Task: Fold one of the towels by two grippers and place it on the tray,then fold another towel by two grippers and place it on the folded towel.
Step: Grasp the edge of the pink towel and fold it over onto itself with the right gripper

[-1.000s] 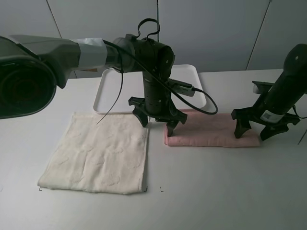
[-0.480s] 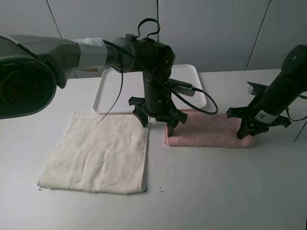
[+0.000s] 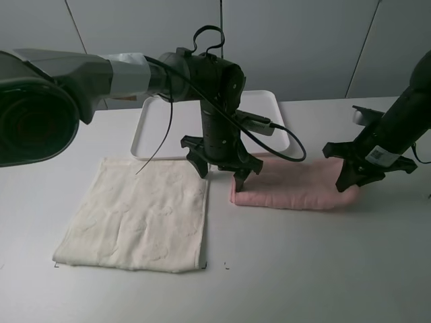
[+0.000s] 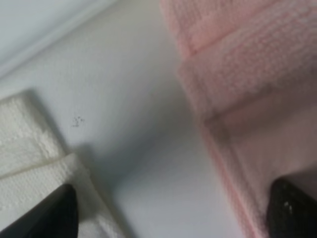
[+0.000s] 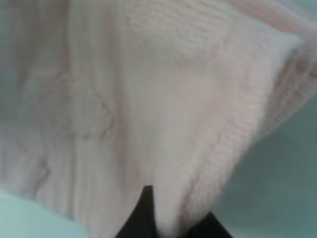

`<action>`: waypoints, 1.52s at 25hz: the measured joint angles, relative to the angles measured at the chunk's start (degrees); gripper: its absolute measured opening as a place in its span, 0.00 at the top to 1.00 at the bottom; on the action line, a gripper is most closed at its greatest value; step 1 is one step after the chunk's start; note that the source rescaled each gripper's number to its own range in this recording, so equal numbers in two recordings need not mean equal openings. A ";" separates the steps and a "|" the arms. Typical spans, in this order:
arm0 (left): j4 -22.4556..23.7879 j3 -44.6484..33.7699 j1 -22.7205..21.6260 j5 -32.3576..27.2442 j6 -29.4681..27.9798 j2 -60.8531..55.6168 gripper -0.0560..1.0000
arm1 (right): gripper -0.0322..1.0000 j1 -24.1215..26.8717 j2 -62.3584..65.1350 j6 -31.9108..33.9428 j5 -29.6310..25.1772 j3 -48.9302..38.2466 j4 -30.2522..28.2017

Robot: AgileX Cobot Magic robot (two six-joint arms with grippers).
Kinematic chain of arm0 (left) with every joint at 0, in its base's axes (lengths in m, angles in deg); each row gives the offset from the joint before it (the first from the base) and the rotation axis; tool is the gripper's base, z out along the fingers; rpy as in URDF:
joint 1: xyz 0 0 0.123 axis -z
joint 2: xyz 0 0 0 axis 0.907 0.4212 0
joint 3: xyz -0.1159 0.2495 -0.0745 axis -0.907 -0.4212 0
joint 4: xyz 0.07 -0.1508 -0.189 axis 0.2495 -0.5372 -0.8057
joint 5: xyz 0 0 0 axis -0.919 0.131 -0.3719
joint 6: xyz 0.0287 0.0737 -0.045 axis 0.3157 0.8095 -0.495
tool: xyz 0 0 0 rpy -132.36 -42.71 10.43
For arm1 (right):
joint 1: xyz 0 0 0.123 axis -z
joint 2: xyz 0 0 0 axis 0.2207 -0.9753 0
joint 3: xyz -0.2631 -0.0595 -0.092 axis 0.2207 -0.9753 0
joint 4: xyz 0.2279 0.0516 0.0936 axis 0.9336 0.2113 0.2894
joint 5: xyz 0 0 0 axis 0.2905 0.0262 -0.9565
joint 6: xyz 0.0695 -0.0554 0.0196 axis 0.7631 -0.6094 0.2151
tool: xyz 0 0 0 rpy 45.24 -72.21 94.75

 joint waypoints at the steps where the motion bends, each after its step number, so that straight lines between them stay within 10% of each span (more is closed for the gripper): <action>1: 0.00 0.00 0.00 0.00 0.00 0.00 0.01 | 0.93 0.00 1.17 -0.05 -0.52 0.00 1.08; 12: 0.00 0.00 0.00 0.00 0.00 0.00 0.01 | 0.93 -1.32 3.77 -11.66 -7.29 -0.11 23.51; 20: 0.00 0.00 0.00 0.00 0.21 0.00 0.01 | 0.93 -6.90 0.62 -18.52 -1.60 -3.78 35.61; 28: -0.11 0.04 -0.27 0.00 1.00 0.00 0.01 | 0.93 -7.88 -3.63 -38.25 2.58 -9.34 59.51; 38: -7.54 0.04 -3.05 -0.37 4.03 -0.25 0.01 | 0.93 -7.88 -7.68 -44.66 3.38 -11.88 66.93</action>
